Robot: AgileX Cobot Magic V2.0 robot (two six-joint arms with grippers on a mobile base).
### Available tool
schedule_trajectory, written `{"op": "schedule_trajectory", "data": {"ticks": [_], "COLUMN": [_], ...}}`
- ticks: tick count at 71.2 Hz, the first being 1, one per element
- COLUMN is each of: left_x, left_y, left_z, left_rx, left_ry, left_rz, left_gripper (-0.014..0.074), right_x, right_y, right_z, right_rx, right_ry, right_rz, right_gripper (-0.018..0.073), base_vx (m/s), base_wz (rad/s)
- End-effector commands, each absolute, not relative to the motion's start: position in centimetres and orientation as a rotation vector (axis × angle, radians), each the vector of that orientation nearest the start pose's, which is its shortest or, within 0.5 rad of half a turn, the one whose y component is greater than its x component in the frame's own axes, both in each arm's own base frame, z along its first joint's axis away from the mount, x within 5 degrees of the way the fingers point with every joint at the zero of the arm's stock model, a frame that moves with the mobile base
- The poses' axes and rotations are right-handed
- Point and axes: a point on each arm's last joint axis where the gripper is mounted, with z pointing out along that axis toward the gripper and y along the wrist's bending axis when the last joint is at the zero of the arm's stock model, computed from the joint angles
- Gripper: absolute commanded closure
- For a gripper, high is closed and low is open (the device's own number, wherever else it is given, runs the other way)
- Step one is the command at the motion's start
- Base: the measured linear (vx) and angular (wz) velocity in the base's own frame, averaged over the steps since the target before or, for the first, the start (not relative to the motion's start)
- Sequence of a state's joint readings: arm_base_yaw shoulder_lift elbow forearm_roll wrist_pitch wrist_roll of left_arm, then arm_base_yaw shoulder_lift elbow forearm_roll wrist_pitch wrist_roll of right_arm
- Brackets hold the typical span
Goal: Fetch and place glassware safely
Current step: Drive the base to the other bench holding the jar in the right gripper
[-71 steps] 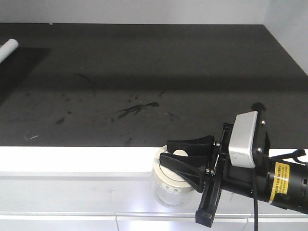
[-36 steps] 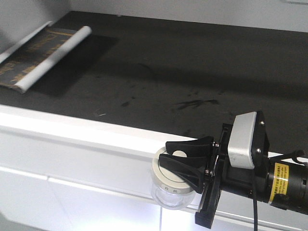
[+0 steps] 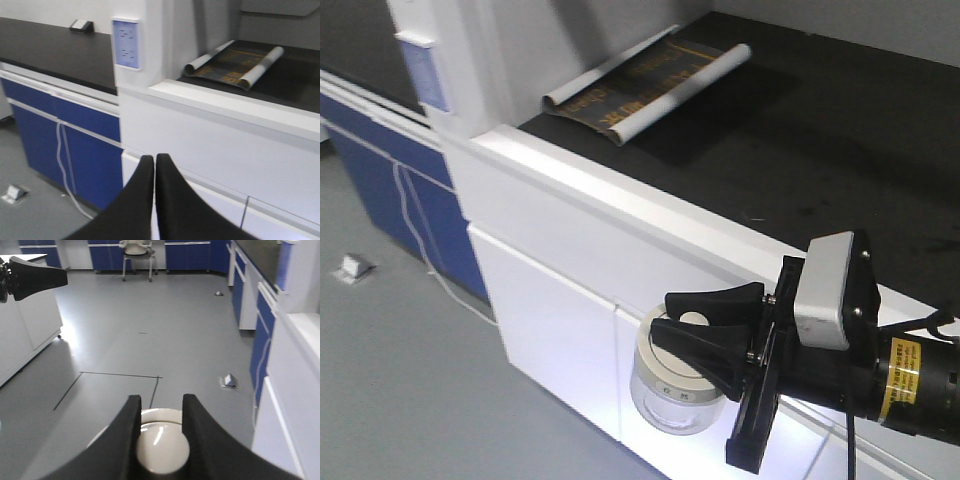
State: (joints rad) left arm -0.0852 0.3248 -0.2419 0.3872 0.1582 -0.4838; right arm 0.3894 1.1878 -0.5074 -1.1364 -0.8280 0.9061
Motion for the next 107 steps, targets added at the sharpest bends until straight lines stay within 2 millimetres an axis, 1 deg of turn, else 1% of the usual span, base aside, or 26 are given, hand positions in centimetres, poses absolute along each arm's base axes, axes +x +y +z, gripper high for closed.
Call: {"op": "schedule_trajectory", "data": {"ticks": [1,20,47,87,107], "left_x": [8.69,8.69,8.69,8.69,8.69], "left_y": [-0.41,-0.41,-0.41,-0.41,-0.41], "left_z": [27.34,27.34,27.33,27.33,27.33], "left_rx": [-0.047,-0.047,-0.047,-0.047,-0.047], "left_ry": [1.638,1.638,1.639,1.639,1.639], "left_rz": [-0.120,-0.120,-0.119,-0.119,-0.119], "left_gripper": [0.0603,0.0603,0.0603,0.0603,0.0603], "right_x": [17.84,17.84,17.82,17.82,17.82], "right_y": [13.95,13.95,13.96,13.96,13.96], "right_z": [28.55,28.55,28.56,28.57,28.57], "right_rx": [-0.867,-0.867,-0.868,-0.868,-0.868], "right_ry": [1.418,1.418,1.416,1.415,1.415], "right_rz": [0.917,0.917,0.918,0.919,0.919], "right_gripper": [0.0560,0.0560,0.0560,0.0560,0.0560], "base_vx": [-0.08,-0.06,0.01,0.07,0.14], "base_wz": [0.78,0.71,0.47,0.63,0.48]}}
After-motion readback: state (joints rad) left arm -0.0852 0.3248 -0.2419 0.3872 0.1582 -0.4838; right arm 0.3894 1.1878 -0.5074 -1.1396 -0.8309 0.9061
